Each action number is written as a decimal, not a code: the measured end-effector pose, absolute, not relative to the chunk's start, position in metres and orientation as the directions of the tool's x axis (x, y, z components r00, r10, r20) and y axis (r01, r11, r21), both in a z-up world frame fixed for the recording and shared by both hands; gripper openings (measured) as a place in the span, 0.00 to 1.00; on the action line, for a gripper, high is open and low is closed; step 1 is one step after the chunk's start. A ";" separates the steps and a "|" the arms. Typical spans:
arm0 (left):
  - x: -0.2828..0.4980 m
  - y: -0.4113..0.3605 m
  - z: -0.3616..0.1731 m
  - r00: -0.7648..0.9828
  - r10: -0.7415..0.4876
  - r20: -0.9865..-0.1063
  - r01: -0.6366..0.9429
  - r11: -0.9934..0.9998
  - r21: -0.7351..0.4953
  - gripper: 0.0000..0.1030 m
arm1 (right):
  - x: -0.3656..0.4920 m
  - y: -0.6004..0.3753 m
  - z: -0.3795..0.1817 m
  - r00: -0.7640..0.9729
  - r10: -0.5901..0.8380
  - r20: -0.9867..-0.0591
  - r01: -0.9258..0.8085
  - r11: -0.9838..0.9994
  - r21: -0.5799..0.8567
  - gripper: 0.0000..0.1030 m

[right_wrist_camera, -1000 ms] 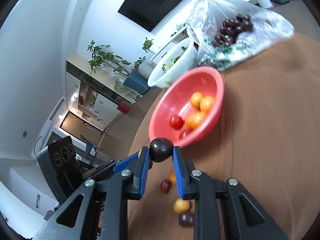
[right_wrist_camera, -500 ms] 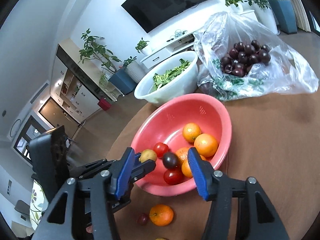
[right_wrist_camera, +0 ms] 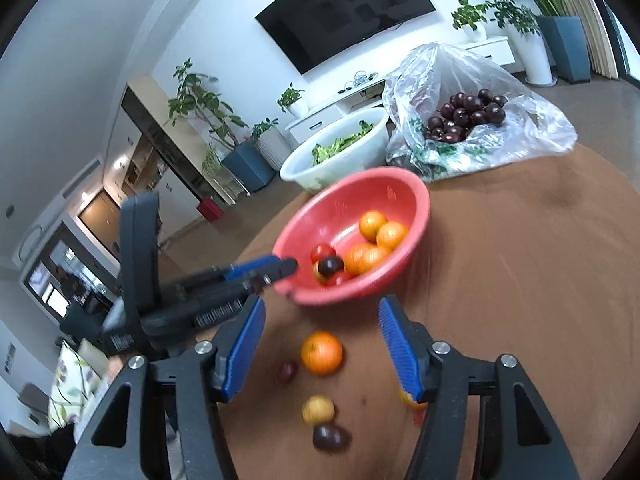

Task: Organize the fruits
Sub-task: 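Move both open tools back toward the remaining fruit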

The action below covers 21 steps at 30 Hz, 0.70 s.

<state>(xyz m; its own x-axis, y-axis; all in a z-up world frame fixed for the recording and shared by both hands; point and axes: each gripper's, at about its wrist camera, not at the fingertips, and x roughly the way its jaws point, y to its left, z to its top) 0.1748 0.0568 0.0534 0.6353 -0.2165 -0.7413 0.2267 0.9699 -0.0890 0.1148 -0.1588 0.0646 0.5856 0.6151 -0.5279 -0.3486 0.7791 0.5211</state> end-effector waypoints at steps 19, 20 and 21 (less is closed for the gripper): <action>0.098 0.048 -0.003 0.524 -0.219 -0.823 0.258 0.962 -0.092 0.27 | 0.056 -0.103 0.010 0.541 0.422 -0.727 -0.454 0.875 0.169 0.60; 0.099 0.049 -0.006 0.517 -0.215 -0.828 0.257 0.962 -0.090 0.27 | 0.055 -0.100 0.009 0.536 0.416 -0.734 -0.454 0.876 0.165 0.60; 0.100 0.049 -0.010 0.509 -0.207 -0.835 0.252 0.964 -0.085 0.27 | 0.056 -0.099 0.006 0.532 0.409 -0.741 -0.451 0.878 0.161 0.60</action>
